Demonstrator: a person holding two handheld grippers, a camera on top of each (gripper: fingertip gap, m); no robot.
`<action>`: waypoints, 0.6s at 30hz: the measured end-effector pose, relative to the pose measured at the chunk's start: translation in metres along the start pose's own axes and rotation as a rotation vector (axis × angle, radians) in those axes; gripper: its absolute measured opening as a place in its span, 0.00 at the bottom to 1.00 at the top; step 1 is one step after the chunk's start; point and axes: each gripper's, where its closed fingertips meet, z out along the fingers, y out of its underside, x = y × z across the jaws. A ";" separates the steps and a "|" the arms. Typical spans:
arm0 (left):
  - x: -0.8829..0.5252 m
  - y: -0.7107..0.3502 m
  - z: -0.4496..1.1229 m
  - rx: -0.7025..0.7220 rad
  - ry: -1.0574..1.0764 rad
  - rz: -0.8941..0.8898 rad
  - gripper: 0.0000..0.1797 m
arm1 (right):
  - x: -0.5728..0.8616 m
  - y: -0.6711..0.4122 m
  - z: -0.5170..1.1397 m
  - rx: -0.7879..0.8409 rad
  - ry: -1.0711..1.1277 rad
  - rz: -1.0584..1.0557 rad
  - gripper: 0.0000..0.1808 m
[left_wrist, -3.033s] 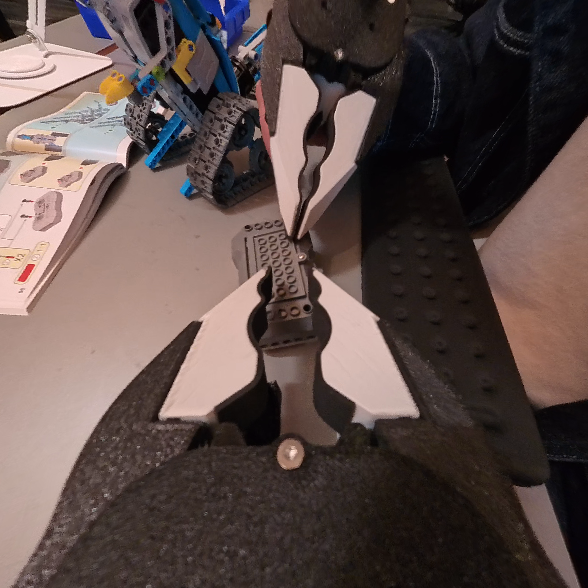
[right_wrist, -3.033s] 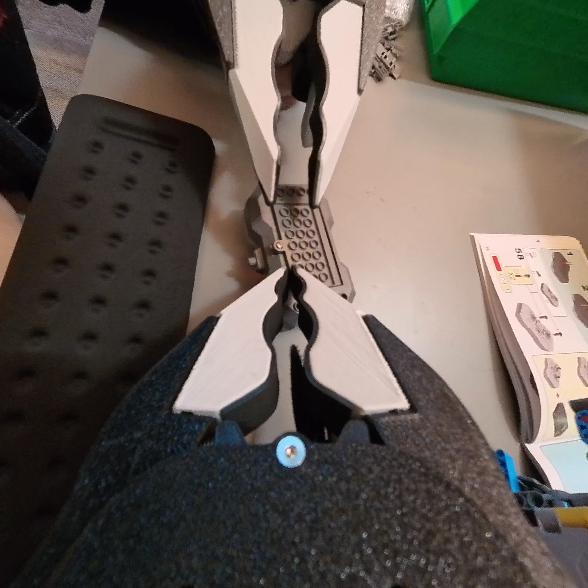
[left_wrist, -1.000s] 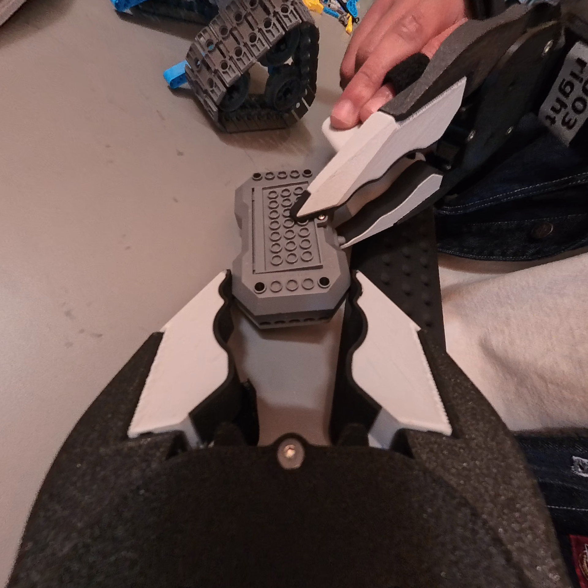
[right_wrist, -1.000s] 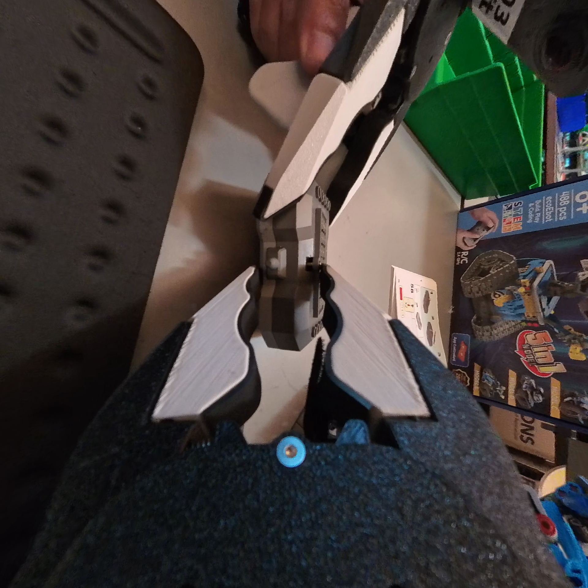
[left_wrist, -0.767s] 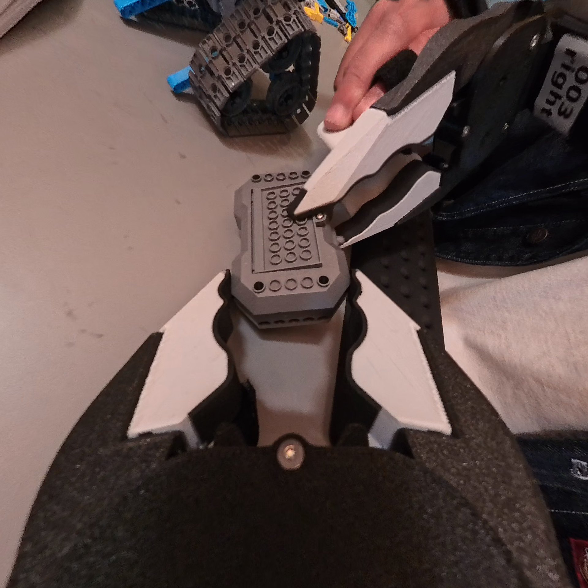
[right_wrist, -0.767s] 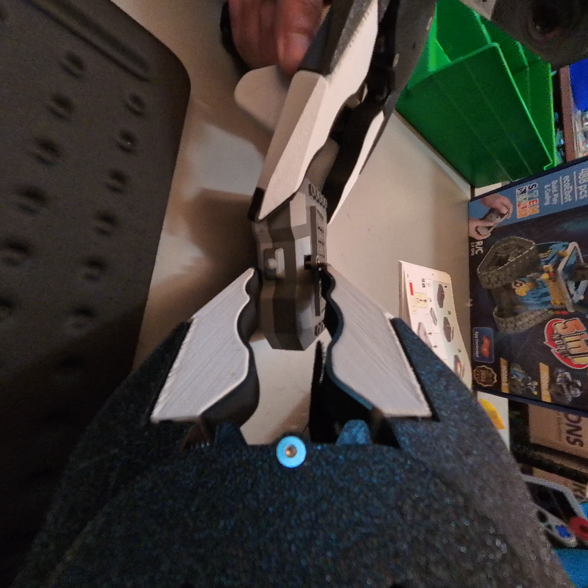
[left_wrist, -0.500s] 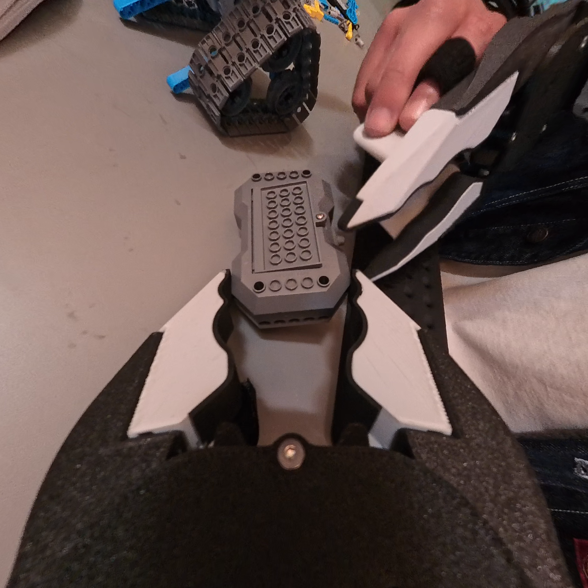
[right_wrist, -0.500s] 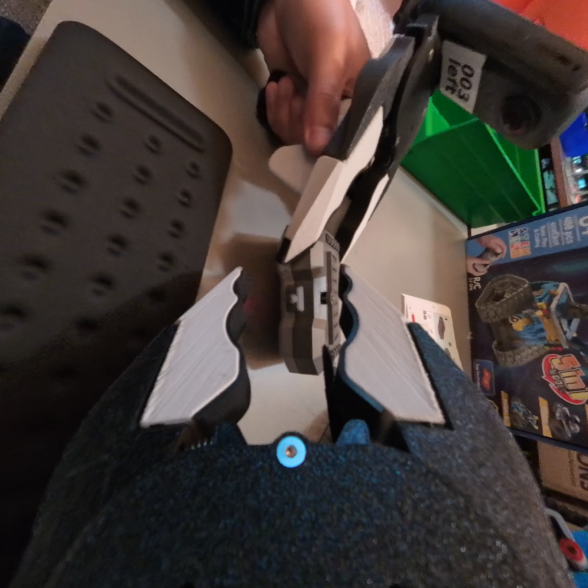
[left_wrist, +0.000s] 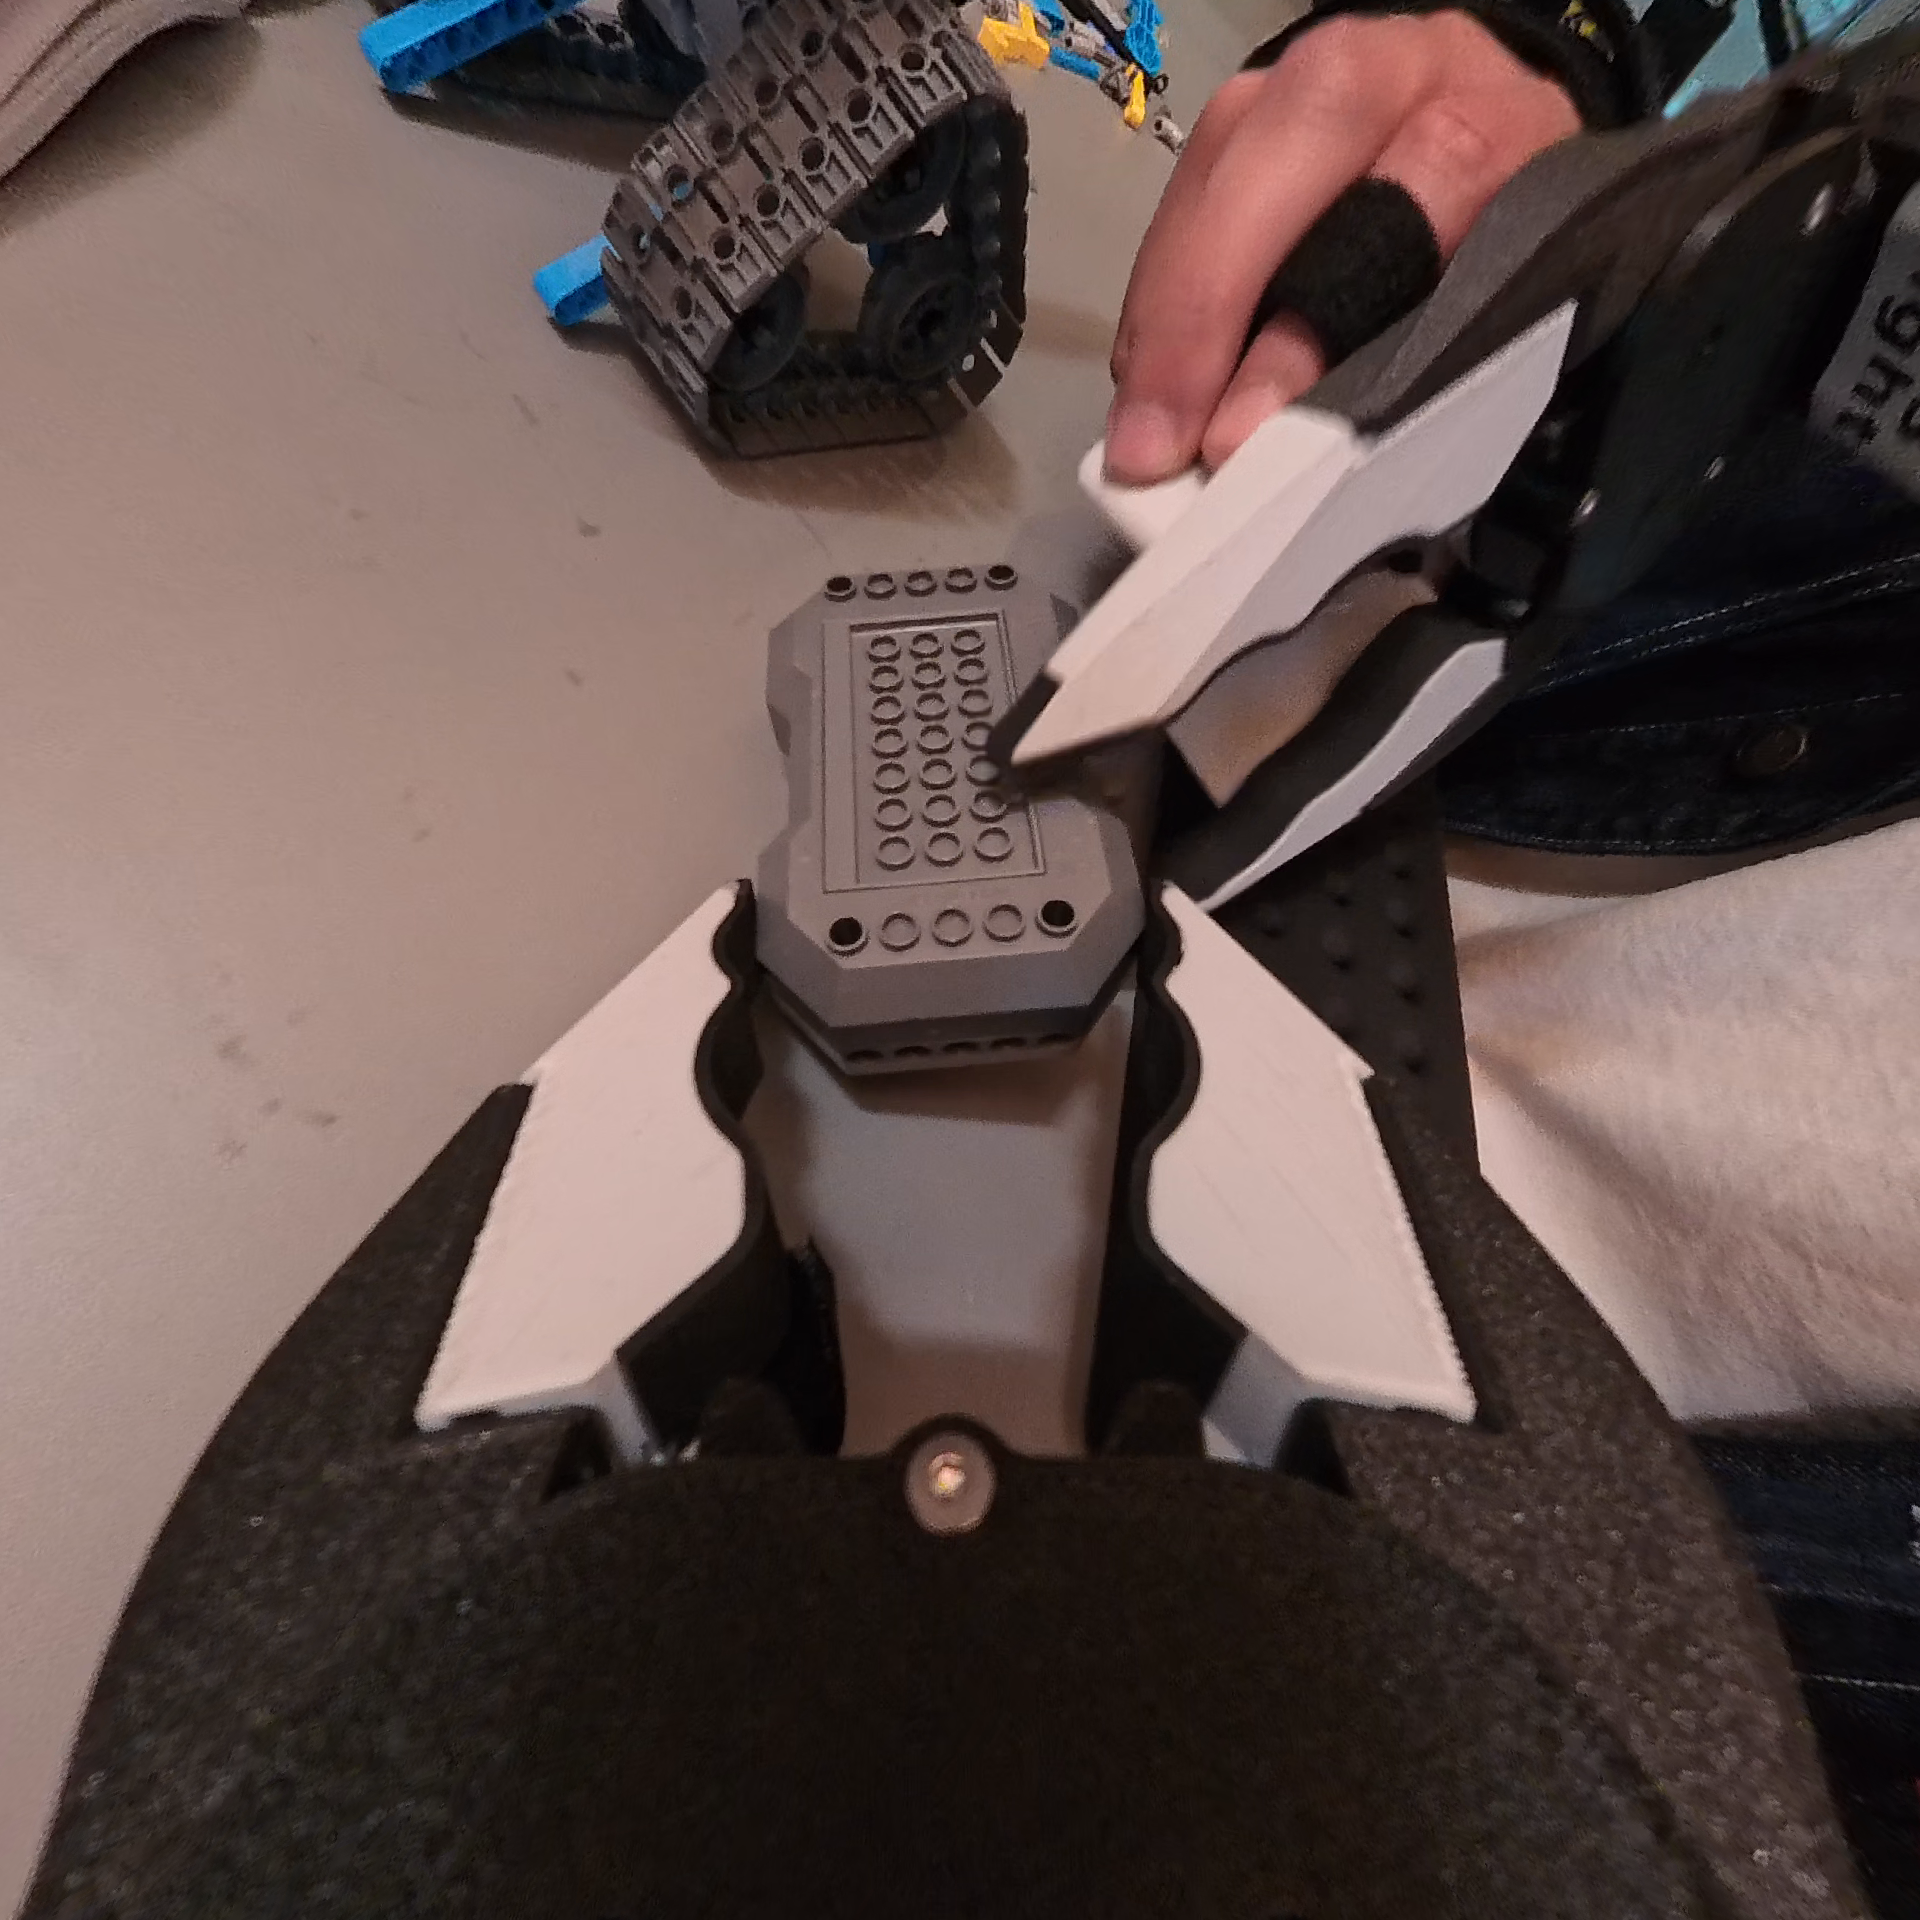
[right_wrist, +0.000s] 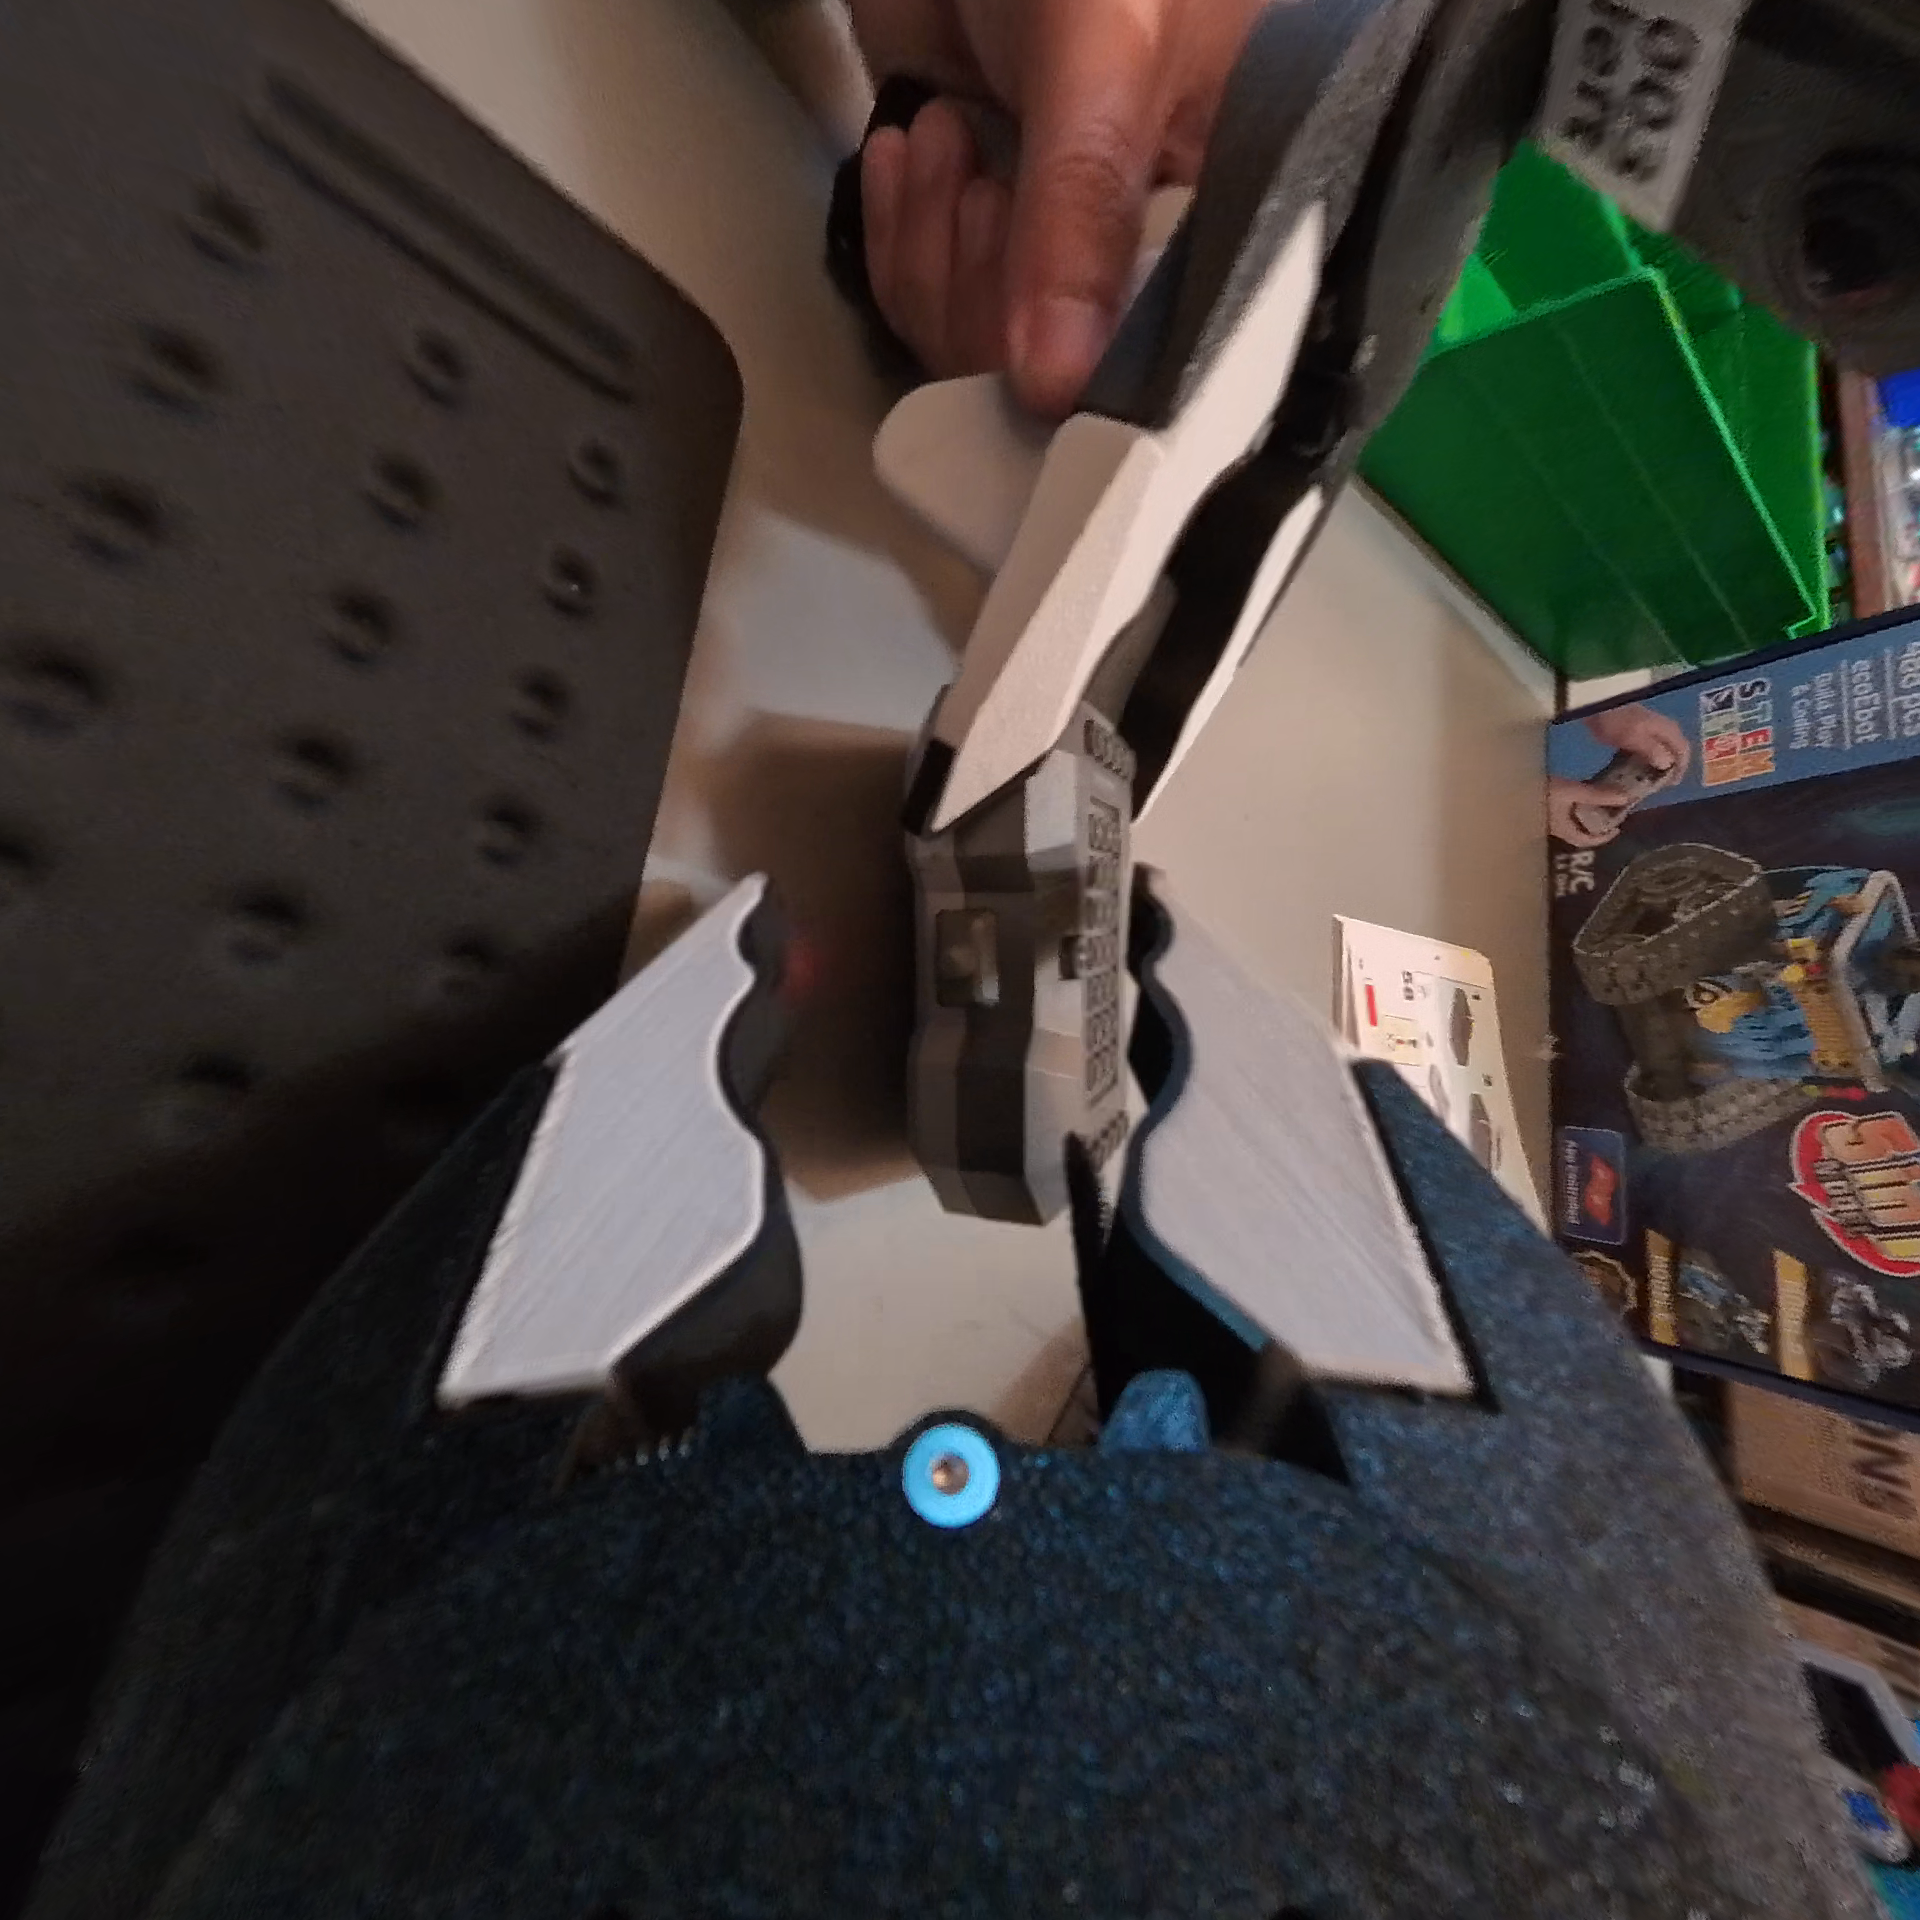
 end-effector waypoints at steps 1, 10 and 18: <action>0.000 0.000 0.000 -0.001 0.001 -0.003 0.39 | 0.004 -0.004 -0.005 0.032 -0.006 0.033 0.38; -0.002 0.001 0.000 -0.005 -0.005 -0.008 0.39 | -0.003 0.023 -0.004 -0.027 -0.090 0.108 0.36; 0.000 -0.004 -0.005 0.030 0.042 -0.061 0.40 | 0.011 0.039 -0.001 -0.108 0.037 0.008 0.30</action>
